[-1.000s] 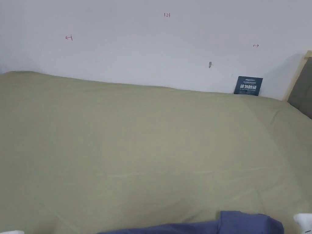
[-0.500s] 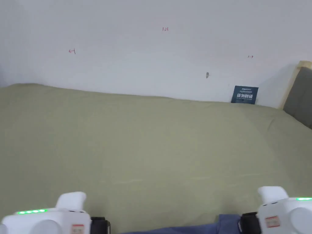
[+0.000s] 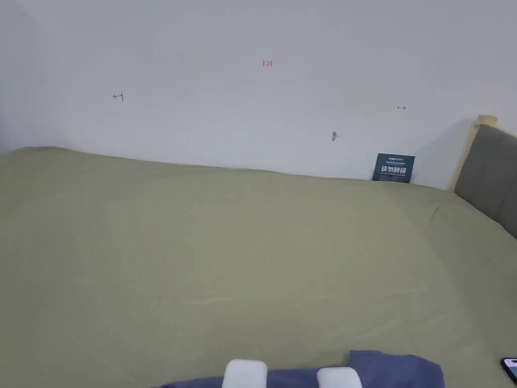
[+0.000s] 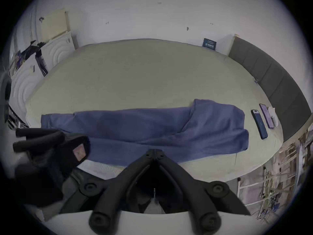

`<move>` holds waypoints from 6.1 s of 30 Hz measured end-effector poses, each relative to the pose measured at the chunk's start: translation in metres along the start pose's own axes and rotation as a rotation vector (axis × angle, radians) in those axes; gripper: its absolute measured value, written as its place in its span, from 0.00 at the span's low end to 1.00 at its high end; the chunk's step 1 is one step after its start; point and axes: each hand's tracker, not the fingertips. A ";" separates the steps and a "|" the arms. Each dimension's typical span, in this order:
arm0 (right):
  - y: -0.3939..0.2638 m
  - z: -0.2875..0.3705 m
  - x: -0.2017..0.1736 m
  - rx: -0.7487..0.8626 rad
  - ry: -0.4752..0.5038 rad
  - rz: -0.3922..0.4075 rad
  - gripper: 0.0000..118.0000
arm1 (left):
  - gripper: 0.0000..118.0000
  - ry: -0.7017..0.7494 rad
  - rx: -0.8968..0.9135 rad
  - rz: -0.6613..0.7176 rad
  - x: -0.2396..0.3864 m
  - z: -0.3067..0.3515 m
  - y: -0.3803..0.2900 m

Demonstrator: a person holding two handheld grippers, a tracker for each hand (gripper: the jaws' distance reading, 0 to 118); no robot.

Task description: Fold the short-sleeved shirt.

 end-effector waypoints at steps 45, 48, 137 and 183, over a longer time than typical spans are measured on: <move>0.040 0.027 0.035 0.005 0.139 -0.066 0.01 | 0.12 -0.240 -0.273 0.665 -0.329 -0.031 -0.016; 0.039 0.027 0.031 0.000 0.172 -0.075 0.01 | 0.11 -0.226 -0.203 0.604 -0.309 -0.009 -0.004; 0.041 0.080 0.087 0.121 0.212 -0.204 0.01 | 0.00 -0.637 -0.130 0.609 -0.200 -0.066 0.015; 0.049 0.063 0.059 0.060 0.261 -0.161 0.01 | 0.08 -0.522 -0.107 0.282 -0.239 0.020 0.115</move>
